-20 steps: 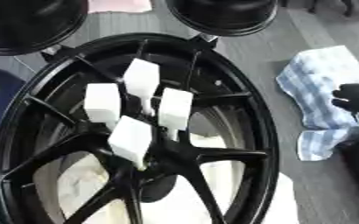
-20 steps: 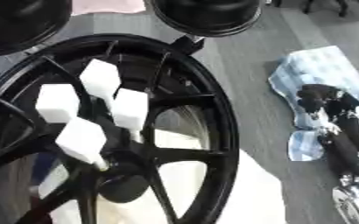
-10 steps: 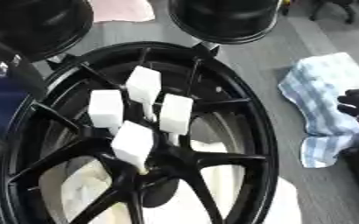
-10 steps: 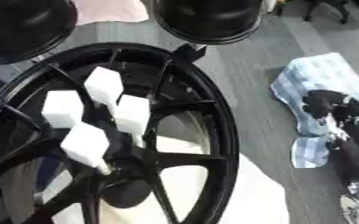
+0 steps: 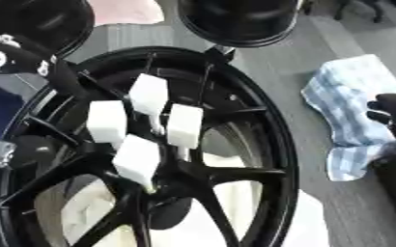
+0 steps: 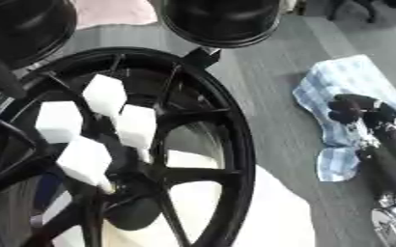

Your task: Pull the pin out of the wheel hub.

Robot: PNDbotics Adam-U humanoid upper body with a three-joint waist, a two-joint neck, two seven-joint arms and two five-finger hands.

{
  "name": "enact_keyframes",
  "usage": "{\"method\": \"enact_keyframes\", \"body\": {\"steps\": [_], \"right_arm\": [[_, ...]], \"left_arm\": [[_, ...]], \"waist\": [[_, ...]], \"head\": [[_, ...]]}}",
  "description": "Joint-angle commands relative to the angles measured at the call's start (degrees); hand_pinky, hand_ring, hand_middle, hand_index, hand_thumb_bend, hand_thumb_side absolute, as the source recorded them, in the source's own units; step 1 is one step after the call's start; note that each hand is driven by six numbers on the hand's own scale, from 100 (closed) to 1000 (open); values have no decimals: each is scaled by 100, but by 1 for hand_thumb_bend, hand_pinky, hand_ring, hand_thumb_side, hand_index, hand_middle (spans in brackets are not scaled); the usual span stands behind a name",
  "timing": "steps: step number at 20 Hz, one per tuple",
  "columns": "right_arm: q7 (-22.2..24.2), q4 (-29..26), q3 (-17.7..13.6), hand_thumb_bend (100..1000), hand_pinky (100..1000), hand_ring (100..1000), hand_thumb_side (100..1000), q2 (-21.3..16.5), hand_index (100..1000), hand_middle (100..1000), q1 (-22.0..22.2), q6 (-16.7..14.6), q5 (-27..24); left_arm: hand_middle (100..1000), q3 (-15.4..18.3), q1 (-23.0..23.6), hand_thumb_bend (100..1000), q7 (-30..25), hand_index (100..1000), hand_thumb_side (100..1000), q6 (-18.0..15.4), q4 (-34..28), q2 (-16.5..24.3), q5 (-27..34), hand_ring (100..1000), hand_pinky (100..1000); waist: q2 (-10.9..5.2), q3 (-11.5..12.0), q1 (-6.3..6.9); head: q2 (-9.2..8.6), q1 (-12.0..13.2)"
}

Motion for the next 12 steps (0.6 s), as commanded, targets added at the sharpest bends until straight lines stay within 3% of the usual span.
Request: {"method": "enact_keyframes", "body": {"steps": [1, 7, 12], "right_arm": [[17, -108, -4, 372, 773, 748, 466, -143, 602, 676, -60, 37, -41], [31, -108, 10, 373, 772, 747, 466, -127, 601, 673, -113, 95, -72], [37, -108, 14, 373, 772, 747, 468, -100, 601, 672, -152, 121, -93]], "left_arm": [[785, -39, -123, 491, 31, 875, 664, 374, -48, 15, -273, 832, 903], [783, -87, -173, 616, 3, 884, 615, 748, -48, -88, -717, 843, 912], [808, -56, -156, 622, 42, 899, 594, 998, -48, -146, -941, 857, 920]], "waist": [[-91, -25, 2], [-54, -73, 34], [-20, -110, 45]], "head": [[21, 31], [23, 101], [-33, 157]]}}
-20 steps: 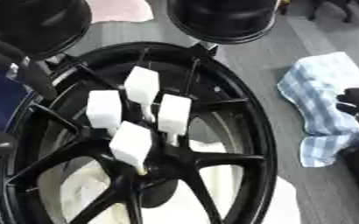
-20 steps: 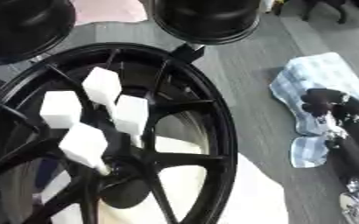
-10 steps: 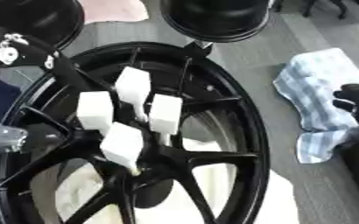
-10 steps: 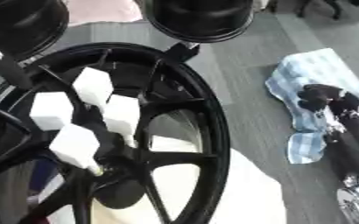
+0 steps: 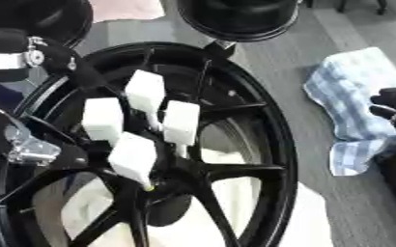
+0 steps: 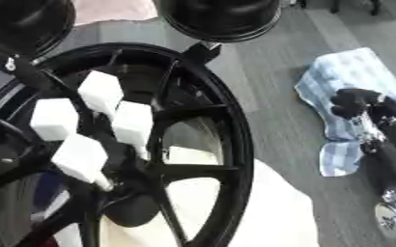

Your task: Pull the pin out of the wheel hub.

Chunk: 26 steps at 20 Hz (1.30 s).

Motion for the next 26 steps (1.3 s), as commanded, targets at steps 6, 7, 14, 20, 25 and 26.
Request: {"method": "enact_keyframes", "body": {"steps": [6, 7, 14, 20, 25, 26], "right_arm": [[-3, -108, -10, 375, 772, 746, 469, -59, 600, 671, -72, 46, -44], [-5, -108, -8, 375, 772, 746, 469, -52, 599, 671, -76, 51, -45], [-22, -108, 6, 377, 772, 746, 472, 3, 597, 670, -99, 84, -31], [-34, -108, 18, 374, 774, 747, 474, 37, 596, 668, -116, 102, -26], [-21, -108, 25, 371, 775, 744, 477, 62, 596, 664, -131, 107, -28], [-20, -108, 25, 370, 775, 744, 478, 66, 596, 663, -132, 107, -30]], "left_arm": [[828, 125, -20, 581, 127, 897, 579, 349, -48, 51, -184, 868, 923], [827, 126, -10, 568, 128, 895, 586, 375, -48, 50, -184, 866, 922], [810, 108, 9, 527, 124, 870, 592, 504, -48, 33, -176, 854, 910], [776, 113, 25, 517, 55, 850, 574, 517, -48, 14, -172, 834, 903], [749, 115, 42, 509, 53, 852, 546, 575, -38, -12, -205, 830, 901], [750, 114, 48, 505, 44, 854, 533, 576, -28, -17, -213, 830, 901]], "waist": [[-24, -52, -10], [-13, -59, -10], [68, -97, -7], [113, -112, -4], [136, -139, 1], [140, -144, 2]], "head": [[-132, 58], [-136, 65], [-134, 99], [-123, 144], [-157, 187], [-164, 195]]}}
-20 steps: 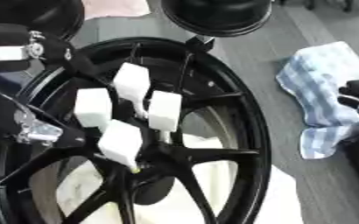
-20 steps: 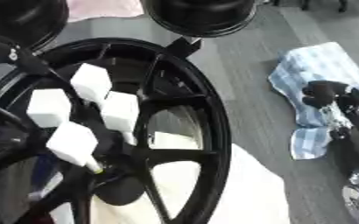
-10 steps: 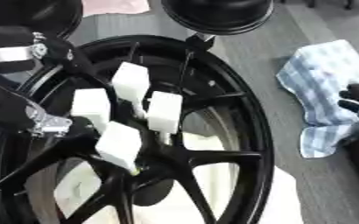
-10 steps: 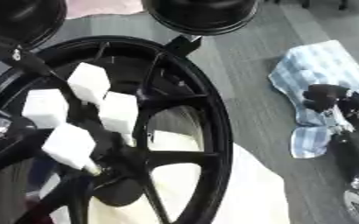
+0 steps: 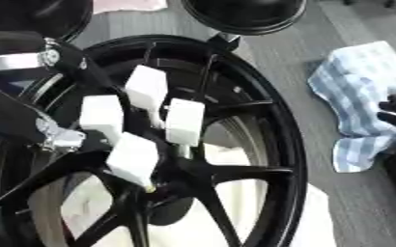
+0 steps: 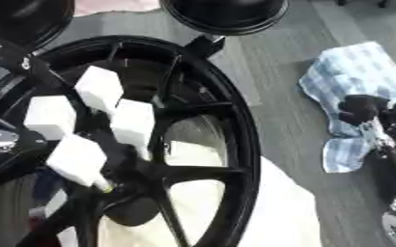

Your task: Pull the pin out of the wheel hub.

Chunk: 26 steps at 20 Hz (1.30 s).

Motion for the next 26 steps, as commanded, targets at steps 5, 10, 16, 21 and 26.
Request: {"method": "enact_keyframes", "body": {"steps": [5, 10, 16, 21, 26], "right_arm": [[7, -108, -8, 367, 775, 742, 480, -29, 595, 662, -54, 26, -25], [18, -108, -4, 365, 776, 742, 482, 1, 595, 663, -61, 41, -33], [24, -108, 1, 361, 776, 743, 487, 33, 595, 663, -62, 52, -36], [24, -108, 1, 361, 776, 743, 488, 44, 596, 664, -66, 52, -42], [21, -108, 5, 358, 777, 743, 489, 50, 596, 664, -71, 50, -50]], "left_arm": [[738, 88, -41, 463, -39, 857, 468, 37, 65, 24, -71, 813, 890], [741, 77, -48, 413, 34, 856, 446, -43, 207, -40, -152, 811, 890], [709, 62, -46, 370, 87, 840, 416, -86, 307, -84, -171, 789, 881], [698, 34, -38, 369, 32, 830, 389, -103, 314, -92, -173, 779, 875], [682, 17, -33, 370, -127, 826, 359, -147, 324, -99, -262, 771, 871]], "waist": [[-70, -37, -6], [-47, -66, -4], [-23, -82, -12], [-13, -88, -19], [-10, -91, -18]], "head": [[-132, 71], [-174, 87], [-173, 91], [-172, 103], [-192, 112]]}}
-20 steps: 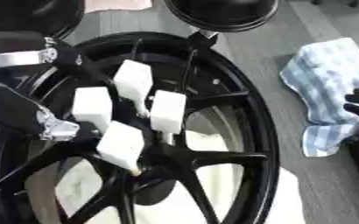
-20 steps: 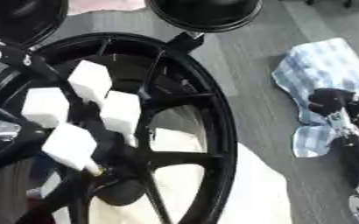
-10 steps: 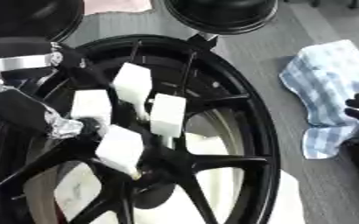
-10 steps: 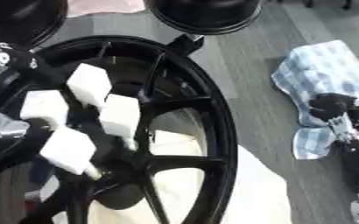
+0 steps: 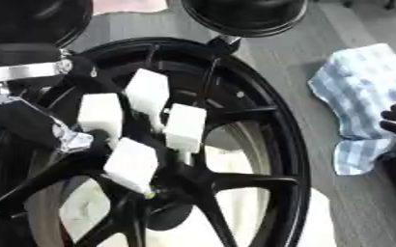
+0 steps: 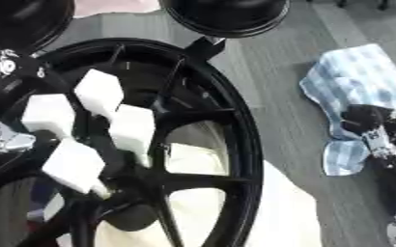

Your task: Pull the pin out of the wheel hub.

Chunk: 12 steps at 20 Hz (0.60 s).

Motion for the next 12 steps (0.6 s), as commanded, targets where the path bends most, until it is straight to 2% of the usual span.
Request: {"method": "enact_keyframes", "body": {"steps": [1, 6, 12], "right_arm": [[-3, -108, -26, 358, 777, 743, 489, -77, 596, 664, -26, -2, -42], [-21, -108, -29, 362, 777, 744, 489, -68, 596, 664, -6, 19, -36], [-40, -108, -30, 367, 778, 745, 489, -66, 596, 665, 10, 54, -48]], "left_arm": [[665, 40, -60, 367, -110, 814, 361, -19, -5, 95, -81, 761, 867], [595, 68, -94, 310, -13, 760, 348, 17, -50, 84, 98, 709, 864], [515, 111, -117, 237, 406, 687, 300, 130, -168, 125, 532, 624, 831]], "waist": [[-92, -11, -20], [-104, 3, -30], [-126, 27, -37]], "head": [[-72, 23], [-35, 16], [-23, 16]]}}
